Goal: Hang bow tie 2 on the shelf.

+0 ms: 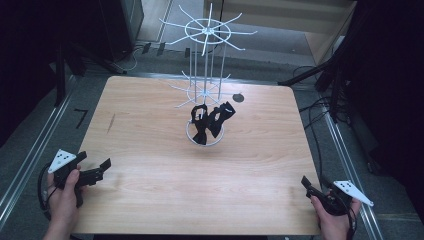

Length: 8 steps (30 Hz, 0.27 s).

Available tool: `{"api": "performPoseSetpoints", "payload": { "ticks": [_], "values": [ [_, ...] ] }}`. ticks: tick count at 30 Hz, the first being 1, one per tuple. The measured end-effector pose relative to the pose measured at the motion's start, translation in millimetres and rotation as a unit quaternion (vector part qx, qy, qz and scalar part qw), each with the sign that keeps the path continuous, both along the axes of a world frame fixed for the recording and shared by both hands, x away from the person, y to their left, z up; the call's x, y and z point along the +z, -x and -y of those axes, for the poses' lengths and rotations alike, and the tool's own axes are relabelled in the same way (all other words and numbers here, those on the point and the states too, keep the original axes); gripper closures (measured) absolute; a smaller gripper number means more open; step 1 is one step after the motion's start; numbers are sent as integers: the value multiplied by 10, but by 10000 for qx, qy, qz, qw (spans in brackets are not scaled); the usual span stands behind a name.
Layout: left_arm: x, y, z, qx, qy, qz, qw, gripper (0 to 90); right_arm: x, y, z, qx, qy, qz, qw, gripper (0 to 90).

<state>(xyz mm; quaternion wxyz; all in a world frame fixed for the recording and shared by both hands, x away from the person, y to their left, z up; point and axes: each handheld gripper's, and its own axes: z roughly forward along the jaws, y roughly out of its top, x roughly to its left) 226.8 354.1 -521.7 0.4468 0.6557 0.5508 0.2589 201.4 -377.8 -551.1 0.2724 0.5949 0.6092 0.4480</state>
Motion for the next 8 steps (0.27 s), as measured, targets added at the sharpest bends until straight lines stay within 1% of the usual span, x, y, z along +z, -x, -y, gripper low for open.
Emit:
{"api": "performPoseSetpoints", "payload": {
  "ticks": [8],
  "values": [
    [1, -3, -3, -3, 0, -23, 10000, 16, 1, -11, -26, 30, 52, -3, 10000, 261]
  ]
}}
